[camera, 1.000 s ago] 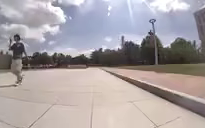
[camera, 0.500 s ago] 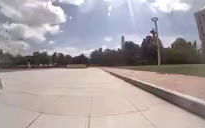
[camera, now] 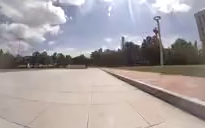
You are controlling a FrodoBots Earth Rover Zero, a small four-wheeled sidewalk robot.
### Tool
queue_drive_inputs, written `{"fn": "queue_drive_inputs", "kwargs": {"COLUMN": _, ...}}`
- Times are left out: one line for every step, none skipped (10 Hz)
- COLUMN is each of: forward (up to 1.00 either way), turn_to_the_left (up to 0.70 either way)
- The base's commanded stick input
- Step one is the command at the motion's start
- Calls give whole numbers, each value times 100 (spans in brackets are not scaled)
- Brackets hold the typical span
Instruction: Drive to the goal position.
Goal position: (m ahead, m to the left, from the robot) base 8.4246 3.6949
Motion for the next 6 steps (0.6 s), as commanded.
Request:
{"fn": "queue_drive_inputs", "kwargs": {"forward": 70, "turn_to_the_left": 0}}
{"fn": "queue_drive_inputs", "kwargs": {"forward": 70, "turn_to_the_left": 0}}
{"fn": "queue_drive_inputs", "kwargs": {"forward": 70, "turn_to_the_left": 0}}
{"fn": "queue_drive_inputs", "kwargs": {"forward": 70, "turn_to_the_left": 0}}
{"fn": "queue_drive_inputs", "kwargs": {"forward": 70, "turn_to_the_left": 0}}
{"fn": "queue_drive_inputs", "kwargs": {"forward": 70, "turn_to_the_left": 0}}
